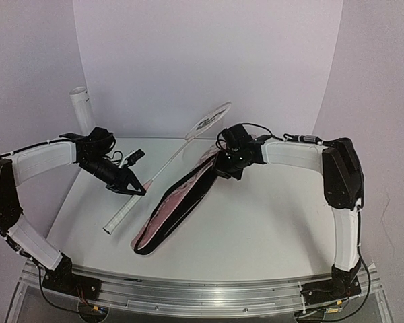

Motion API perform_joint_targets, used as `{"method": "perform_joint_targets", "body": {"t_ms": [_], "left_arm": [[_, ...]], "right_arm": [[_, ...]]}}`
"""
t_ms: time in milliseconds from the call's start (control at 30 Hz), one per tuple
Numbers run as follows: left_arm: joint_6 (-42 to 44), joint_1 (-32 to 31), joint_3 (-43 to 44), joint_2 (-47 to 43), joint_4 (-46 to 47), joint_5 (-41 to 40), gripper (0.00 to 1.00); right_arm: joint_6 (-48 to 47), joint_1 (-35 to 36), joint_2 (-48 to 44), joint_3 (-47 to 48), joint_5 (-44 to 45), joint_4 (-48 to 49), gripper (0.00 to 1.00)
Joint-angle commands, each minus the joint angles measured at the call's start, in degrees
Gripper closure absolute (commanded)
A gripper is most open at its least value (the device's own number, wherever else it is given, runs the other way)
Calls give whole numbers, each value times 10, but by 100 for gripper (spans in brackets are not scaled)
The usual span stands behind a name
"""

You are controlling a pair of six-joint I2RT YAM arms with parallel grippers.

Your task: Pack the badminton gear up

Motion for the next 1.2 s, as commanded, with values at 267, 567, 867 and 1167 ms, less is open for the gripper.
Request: {"method": "perform_joint_targets", "body": {"t_ms": [267, 567, 867, 1167], "left_arm": [[-49, -32, 22, 29, 94, -16, 100], [-75, -62, 54, 61, 119, -68, 100], [-79, -94, 94, 69, 111, -98, 100], [-80, -107, 107, 63, 112, -102, 100]], "right_arm": [[38, -10, -15, -75, -25, 5, 54], [38, 44, -149, -74, 118, -134, 19], [157, 157, -118, -49, 118, 95, 9], [230, 180, -14, 15, 130, 209, 24]]}}
